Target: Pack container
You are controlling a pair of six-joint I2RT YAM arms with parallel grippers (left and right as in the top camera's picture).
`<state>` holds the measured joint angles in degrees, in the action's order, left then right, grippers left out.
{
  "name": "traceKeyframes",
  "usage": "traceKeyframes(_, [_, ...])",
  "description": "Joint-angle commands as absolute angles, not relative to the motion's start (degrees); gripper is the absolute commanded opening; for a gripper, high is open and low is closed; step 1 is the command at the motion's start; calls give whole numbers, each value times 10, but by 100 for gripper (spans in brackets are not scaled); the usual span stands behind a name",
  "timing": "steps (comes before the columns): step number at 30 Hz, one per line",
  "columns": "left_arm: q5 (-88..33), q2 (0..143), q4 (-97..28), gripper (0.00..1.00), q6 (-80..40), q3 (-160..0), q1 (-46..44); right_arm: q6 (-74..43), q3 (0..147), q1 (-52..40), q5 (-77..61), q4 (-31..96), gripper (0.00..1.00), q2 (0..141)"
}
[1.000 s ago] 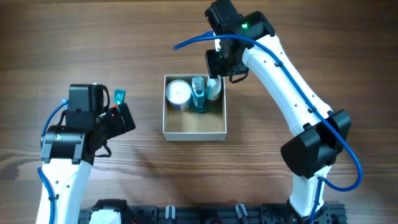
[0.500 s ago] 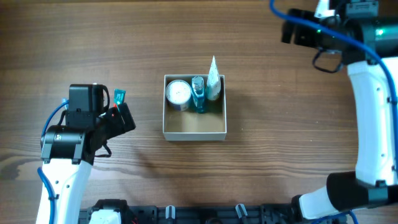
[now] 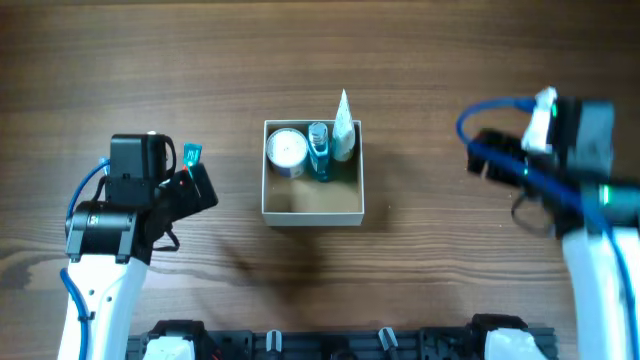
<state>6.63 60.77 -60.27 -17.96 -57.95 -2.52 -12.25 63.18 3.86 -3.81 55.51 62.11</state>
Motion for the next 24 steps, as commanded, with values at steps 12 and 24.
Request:
traceKeyframes(12, [73,672,-550,100,-126,-637,5,-179,481,128,-24,496,100,600])
traceKeyframes(24, [24,1011,-509,100,-49,-691,62,-157,481,131,-61,490,100,602])
